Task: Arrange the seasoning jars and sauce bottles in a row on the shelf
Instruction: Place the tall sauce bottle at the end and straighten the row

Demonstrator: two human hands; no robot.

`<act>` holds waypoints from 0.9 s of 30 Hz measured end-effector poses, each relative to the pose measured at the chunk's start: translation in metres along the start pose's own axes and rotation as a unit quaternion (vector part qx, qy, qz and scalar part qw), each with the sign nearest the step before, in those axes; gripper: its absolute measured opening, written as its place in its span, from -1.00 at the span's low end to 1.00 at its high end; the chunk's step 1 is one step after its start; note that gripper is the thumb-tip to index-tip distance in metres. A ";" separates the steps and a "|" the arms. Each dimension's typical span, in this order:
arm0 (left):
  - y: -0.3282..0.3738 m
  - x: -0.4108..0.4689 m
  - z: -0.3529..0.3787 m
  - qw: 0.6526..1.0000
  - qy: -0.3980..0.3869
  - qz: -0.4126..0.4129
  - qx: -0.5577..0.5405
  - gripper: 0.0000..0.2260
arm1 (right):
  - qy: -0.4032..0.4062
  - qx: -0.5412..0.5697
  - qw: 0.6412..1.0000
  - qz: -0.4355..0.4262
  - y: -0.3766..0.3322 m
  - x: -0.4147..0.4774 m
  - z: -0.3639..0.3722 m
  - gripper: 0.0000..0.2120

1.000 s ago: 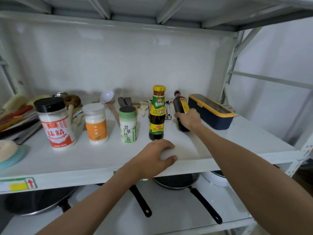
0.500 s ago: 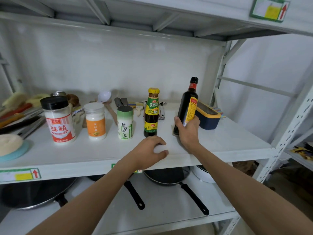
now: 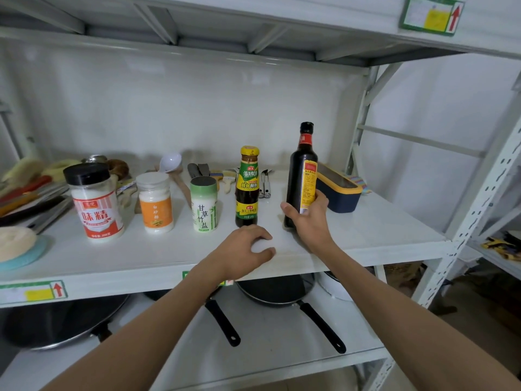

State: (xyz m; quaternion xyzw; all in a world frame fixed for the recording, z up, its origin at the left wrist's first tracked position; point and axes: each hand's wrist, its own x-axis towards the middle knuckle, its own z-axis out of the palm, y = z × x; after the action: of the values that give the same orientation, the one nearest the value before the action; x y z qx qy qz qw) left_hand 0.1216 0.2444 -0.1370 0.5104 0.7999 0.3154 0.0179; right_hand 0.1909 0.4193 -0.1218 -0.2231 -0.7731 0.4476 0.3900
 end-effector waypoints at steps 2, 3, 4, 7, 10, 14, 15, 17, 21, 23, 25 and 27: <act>0.000 -0.001 0.000 1.000 0.002 0.000 -0.002 -0.66 | -0.010 -0.017 1.000 -0.009 0.001 -0.001 0.001 -0.21; 0.001 -0.001 -0.001 1.000 0.003 0.000 -0.002 -0.66 | -0.015 -0.028 0.999 -0.020 0.002 -0.002 0.001 -0.23; 0.001 -0.001 -0.001 1.000 0.003 0.001 -0.001 -0.66 | -0.016 -0.039 0.999 -0.031 0.003 -0.003 0.002 -0.25; 0.002 -0.002 -0.001 1.000 0.001 -0.001 0.003 -0.65 | -0.011 -0.056 0.997 -0.052 0.004 -0.005 0.003 -0.28; 0.002 -0.001 0.000 1.000 0.001 -0.005 0.007 -0.65 | -0.010 -0.061 0.997 -0.053 0.004 -0.006 0.003 -0.27; 0.001 0.001 -0.001 1.000 0.007 -0.015 -0.012 -0.67 | -0.014 -0.062 0.997 -0.051 0.004 -0.005 0.000 -0.33; 0.001 0.001 -0.001 1.000 0.007 -0.014 -0.016 -0.67 | -0.017 -0.063 0.997 -0.051 0.004 -0.004 -0.001 -0.34; 0.001 0.001 -0.002 1.000 0.006 -0.015 -0.022 -0.67 | -0.020 -0.065 0.996 -0.053 0.005 -0.002 -0.004 -0.36; 0.000 0.000 -0.001 1.000 0.001 -0.018 -0.022 -0.67 | -0.029 -0.042 0.998 -0.047 0.010 0.006 -0.018 -0.40; 0.000 0.000 -0.001 1.000 0.002 -0.021 -0.021 -0.67 | -0.036 -0.039 0.998 -0.039 0.013 0.008 -0.027 -0.40; 0.001 0.000 -0.001 0.999 0.006 -0.026 -0.024 -0.67 | -0.037 -0.032 0.998 -0.025 0.016 0.007 -0.032 -0.38; 0.002 0.000 -0.001 0.999 0.008 -0.030 -0.030 -0.68 | -0.027 -0.015 0.999 -0.008 0.019 0.005 -0.034 -0.34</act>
State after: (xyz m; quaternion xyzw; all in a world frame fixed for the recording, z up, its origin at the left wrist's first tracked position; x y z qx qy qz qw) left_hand 0.1225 0.2450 -0.1356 0.4830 0.8048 0.3430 0.0362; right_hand 0.2149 0.4502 -0.1259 -0.2105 -0.7917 0.4391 0.3690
